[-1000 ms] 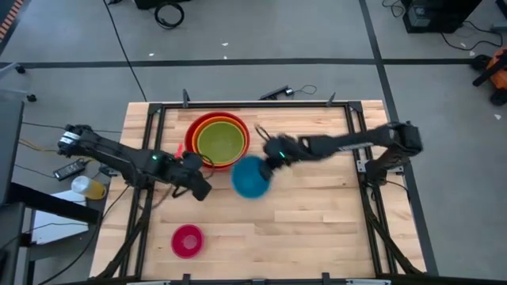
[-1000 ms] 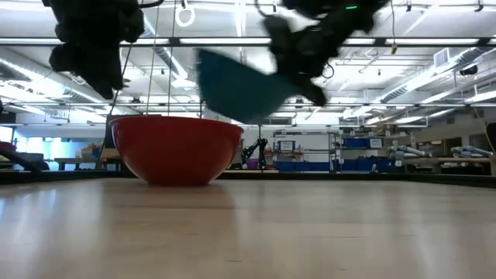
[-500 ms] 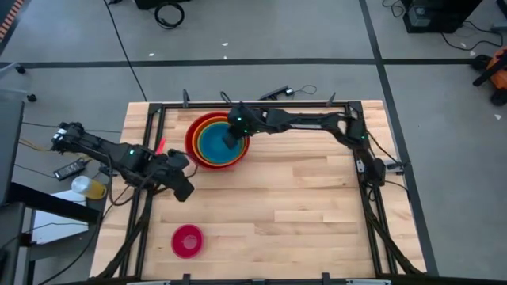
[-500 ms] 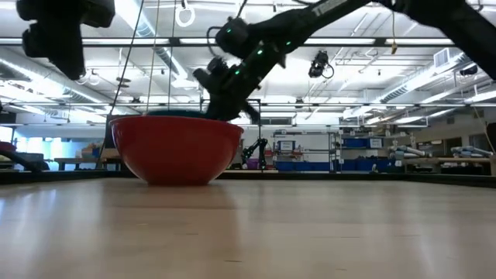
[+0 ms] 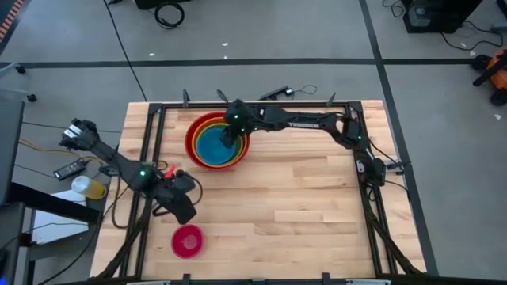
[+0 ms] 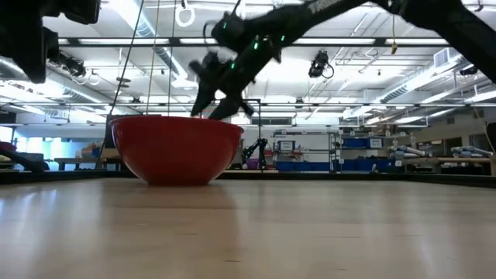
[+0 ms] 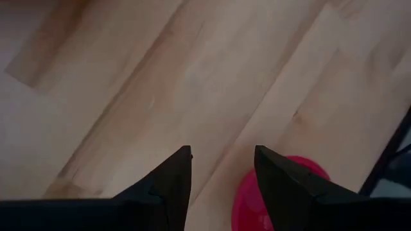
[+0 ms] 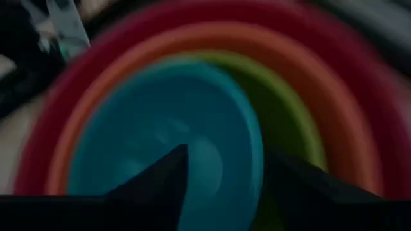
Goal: Nest bowls inside each other
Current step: Stack the blue bowl on top of the green bowl, then stack the pink bowl on top of the blue bowl
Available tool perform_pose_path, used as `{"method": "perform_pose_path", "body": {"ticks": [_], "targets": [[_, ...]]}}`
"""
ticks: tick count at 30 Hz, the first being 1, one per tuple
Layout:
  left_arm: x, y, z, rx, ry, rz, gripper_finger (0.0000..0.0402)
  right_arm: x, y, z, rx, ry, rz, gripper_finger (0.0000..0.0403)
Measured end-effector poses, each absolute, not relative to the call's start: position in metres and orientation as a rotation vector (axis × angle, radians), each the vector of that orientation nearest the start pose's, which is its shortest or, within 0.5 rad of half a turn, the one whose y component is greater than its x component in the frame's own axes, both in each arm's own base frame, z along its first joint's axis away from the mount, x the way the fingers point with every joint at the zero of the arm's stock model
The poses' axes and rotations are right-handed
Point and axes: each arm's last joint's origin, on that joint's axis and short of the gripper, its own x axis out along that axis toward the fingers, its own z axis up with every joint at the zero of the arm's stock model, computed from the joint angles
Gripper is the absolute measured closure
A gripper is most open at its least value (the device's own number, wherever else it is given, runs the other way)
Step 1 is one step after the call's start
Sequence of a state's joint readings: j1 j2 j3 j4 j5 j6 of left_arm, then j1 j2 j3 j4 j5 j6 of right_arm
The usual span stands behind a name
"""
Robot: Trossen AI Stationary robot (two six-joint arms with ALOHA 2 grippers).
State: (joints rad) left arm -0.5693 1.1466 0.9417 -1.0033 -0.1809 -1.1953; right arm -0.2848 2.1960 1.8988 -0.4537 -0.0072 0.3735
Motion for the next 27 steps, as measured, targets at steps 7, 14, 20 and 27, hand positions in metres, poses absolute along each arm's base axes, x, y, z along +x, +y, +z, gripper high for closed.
{"method": "perform_pose_path", "body": {"ticks": [7,14,20,27], "targets": [[0.180,-0.121,0.242,-0.564,1.251,0.352,0.0230,0.440,-0.127,0.311,0.375,0.636,-0.482,0.0134],[0.187,-0.152,0.223,-0.557,1.353,0.207,0.0230,0.403,-0.099,0.343,0.344,0.714,-0.448,0.0138],[0.188,-0.174,0.194,-0.441,1.442,0.219,0.0230,0.398,-0.073,0.337,0.335,0.734,-0.397,0.0139],[0.195,-0.180,0.175,-0.409,1.482,0.241,0.0265,0.402,-0.046,0.329,0.321,0.774,-0.346,0.0140]]}}
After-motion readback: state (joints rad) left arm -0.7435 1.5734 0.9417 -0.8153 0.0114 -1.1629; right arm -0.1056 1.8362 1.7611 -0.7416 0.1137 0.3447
